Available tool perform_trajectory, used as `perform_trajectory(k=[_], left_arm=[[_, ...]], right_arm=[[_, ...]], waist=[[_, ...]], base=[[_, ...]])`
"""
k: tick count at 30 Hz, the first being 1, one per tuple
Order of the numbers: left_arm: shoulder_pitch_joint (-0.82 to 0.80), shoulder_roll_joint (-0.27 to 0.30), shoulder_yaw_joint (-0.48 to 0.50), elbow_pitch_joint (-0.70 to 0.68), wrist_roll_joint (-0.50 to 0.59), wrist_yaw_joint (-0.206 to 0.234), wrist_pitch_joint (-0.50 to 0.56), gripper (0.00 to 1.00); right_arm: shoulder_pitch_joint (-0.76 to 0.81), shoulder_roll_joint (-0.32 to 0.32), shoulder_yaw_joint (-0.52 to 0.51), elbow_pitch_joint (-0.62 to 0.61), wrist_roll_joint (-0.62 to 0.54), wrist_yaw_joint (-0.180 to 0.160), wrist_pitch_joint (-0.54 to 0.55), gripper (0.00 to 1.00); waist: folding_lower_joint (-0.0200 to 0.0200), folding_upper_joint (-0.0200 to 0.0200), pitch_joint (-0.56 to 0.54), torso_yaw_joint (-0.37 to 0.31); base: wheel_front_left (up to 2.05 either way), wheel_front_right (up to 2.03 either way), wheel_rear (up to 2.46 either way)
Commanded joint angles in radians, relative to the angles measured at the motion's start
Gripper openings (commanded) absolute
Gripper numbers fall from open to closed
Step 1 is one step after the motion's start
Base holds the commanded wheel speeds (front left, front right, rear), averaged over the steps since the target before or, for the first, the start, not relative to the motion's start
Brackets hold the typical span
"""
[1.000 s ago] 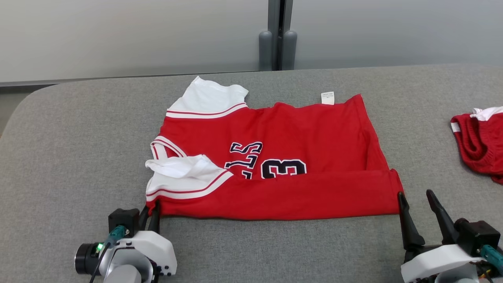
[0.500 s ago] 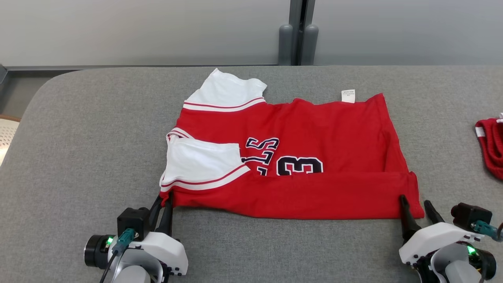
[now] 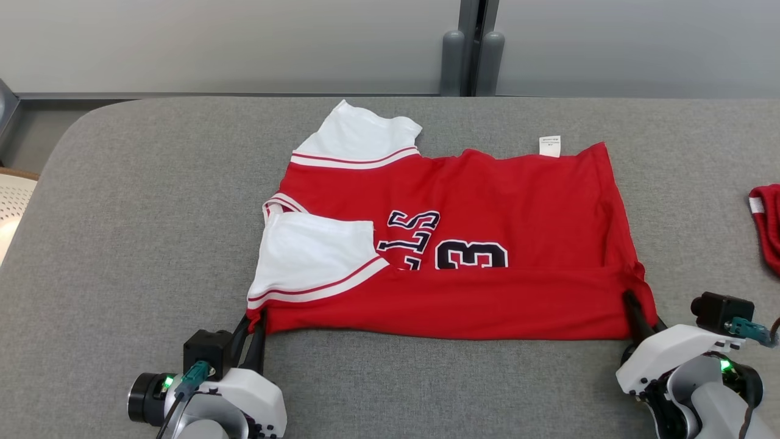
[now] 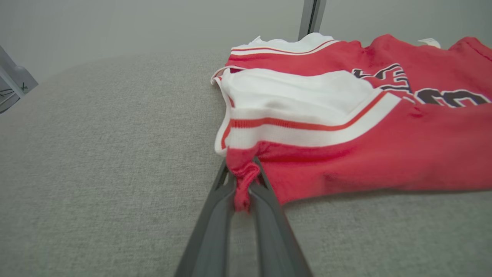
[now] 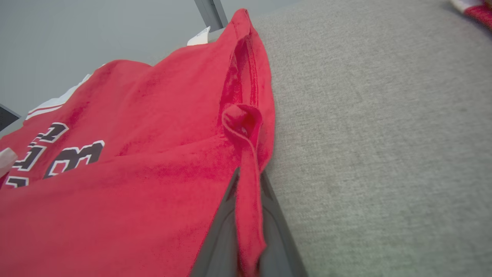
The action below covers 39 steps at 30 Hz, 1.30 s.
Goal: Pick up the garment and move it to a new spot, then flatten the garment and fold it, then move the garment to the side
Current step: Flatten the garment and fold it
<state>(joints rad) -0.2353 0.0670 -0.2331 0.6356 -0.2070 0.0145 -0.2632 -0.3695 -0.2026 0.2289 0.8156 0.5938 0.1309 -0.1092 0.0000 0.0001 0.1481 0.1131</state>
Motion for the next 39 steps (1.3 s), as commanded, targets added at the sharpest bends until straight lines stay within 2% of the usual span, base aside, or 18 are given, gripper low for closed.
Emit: perform_trajectory(k=[1,6,14,19,23,24,25,26,27,31,34,39], left_arm=[[-0.003,0.014,0.005,0.011,0.011,-0.002,-0.001,0.0],[0.016,0.043,-0.004,0.058,0.011,-0.02,-0.001,0.0],[0.068,0.071,-0.019,0.084,0.006,-0.036,0.013,0.0],[0.126,0.065,-0.04,0.062,-0.002,-0.045,0.023,0.0],[0.169,0.048,-0.049,0.036,-0.02,-0.048,0.027,0.0],[0.176,0.042,-0.052,0.032,-0.026,-0.051,0.031,0.05],[0.182,0.039,-0.054,0.028,-0.027,-0.049,0.032,0.38],[0.186,0.037,-0.056,0.024,-0.029,-0.043,0.034,0.73],[0.188,0.036,-0.055,0.02,-0.032,-0.038,0.033,1.0],[0.176,0.033,-0.04,-0.006,-0.045,-0.017,0.025,1.0],[0.158,0.029,-0.008,-0.046,-0.067,0.001,0.012,1.0],[0.142,0.008,0.083,-0.213,-0.097,0.021,-0.002,1.0]], right_arm=[[0.005,-0.022,0.008,0.0,0.017,0.0,-0.009,0.0],[0.026,-0.068,0.043,-0.023,0.055,-0.001,0.005,0.0],[0.104,-0.146,0.076,-0.09,0.123,-0.002,0.099,0.0],[0.177,-0.175,0.064,-0.157,0.156,-0.002,0.154,0.0],[0.224,-0.169,0.044,-0.21,0.161,-0.001,0.178,0.0],[0.23,-0.169,0.031,-0.218,0.154,-0.001,0.172,0.08],[0.234,-0.166,0.017,-0.225,0.144,-0.001,0.163,1.0],[0.238,-0.159,0.005,-0.231,0.136,-0.001,0.154,1.0],[0.241,-0.152,-0.003,-0.239,0.126,-0.001,0.148,1.0],[0.236,-0.128,-0.039,-0.291,0.097,0.0,0.102,1.0],[0.236,-0.114,-0.07,-0.337,0.063,0.0,0.027,1.0],[0.255,-0.076,-0.058,-0.415,-0.006,0.0,-0.112,1.0]], waist=[[0.0,-0.0001,-0.011,-0.005],[0.0,-0.0001,-0.042,-0.013],[0.0,-0.0001,-0.082,-0.021],[0.0,-0.0001,-0.098,-0.031],[0.0,-0.0001,-0.105,-0.041],[0.0,-0.0001,-0.106,-0.043],[0.0,-0.0001,-0.108,-0.045],[0.0,-0.0001,-0.109,-0.047],[0.0,-0.0001,-0.111,-0.048],[0.0,-0.0001,-0.116,-0.053],[0.0,-0.0001,-0.116,-0.055],[0.0,-0.0001,-0.109,-0.058]], base=[[0.0,0.0,0.0],[0.0,0.0,0.0],[0.0,0.0,0.0],[0.0,0.0,0.0],[0.0,0.0,0.0],[0.0,0.0,0.0],[0.0,0.0,0.0],[0.0,0.0,0.0],[0.0,0.0,0.0],[0.0,0.0,0.0],[0.0,0.0,0.0],[0.0,0.0,0.0]])
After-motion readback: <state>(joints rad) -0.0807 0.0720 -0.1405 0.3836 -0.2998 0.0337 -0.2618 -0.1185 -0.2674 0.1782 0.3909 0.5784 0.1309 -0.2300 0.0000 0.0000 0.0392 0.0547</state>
